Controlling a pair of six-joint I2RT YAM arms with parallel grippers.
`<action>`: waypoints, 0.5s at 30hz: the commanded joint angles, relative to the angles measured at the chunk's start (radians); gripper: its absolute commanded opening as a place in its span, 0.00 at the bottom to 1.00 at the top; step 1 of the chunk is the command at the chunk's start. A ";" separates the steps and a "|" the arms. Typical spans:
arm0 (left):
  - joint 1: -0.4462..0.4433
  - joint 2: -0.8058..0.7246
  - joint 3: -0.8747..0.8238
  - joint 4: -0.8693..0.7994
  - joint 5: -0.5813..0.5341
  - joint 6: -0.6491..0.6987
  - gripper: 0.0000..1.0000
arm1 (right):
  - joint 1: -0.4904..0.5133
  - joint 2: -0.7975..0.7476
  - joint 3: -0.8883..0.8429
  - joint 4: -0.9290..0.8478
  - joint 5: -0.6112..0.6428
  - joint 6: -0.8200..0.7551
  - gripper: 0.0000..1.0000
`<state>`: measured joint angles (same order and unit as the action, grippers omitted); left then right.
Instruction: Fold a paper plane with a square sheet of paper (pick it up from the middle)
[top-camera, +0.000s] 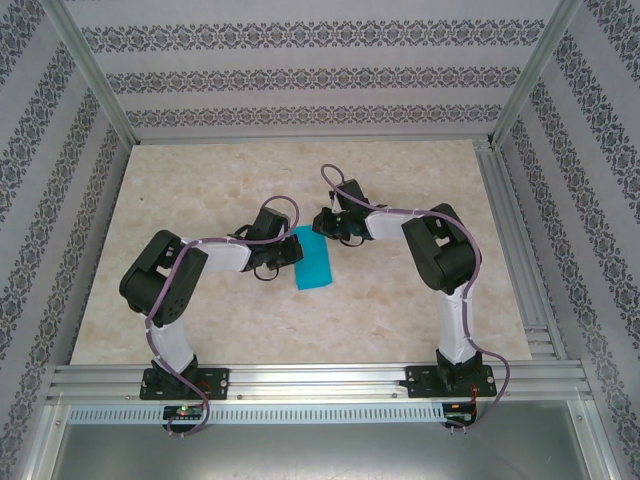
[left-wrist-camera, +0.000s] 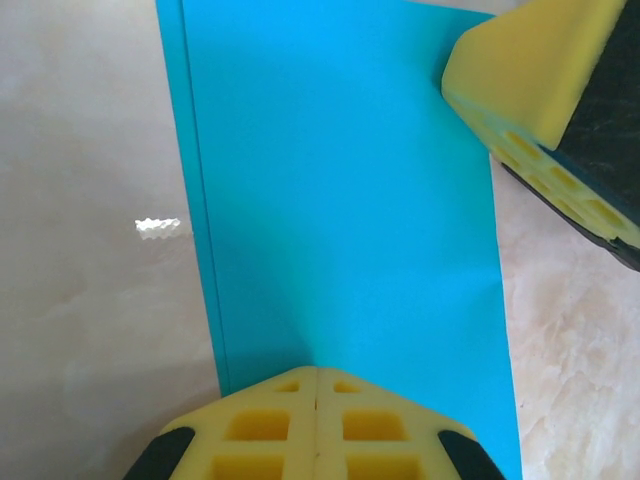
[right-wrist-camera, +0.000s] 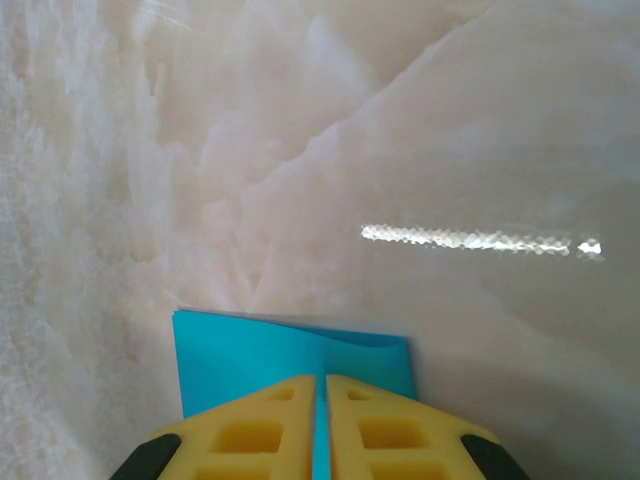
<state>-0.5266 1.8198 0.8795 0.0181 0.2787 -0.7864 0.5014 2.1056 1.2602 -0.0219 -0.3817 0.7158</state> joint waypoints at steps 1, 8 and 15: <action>-0.009 0.041 -0.058 -0.150 -0.076 0.026 0.05 | -0.002 -0.010 0.029 -0.005 0.025 0.016 0.13; -0.010 0.042 -0.059 -0.146 -0.075 0.027 0.05 | -0.016 0.026 0.068 -0.021 0.048 0.024 0.13; -0.010 0.041 -0.057 -0.144 -0.074 0.028 0.05 | -0.020 0.067 0.075 -0.060 0.091 0.035 0.13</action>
<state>-0.5270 1.8198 0.8772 0.0238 0.2783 -0.7864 0.4881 2.1380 1.3159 -0.0467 -0.3420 0.7395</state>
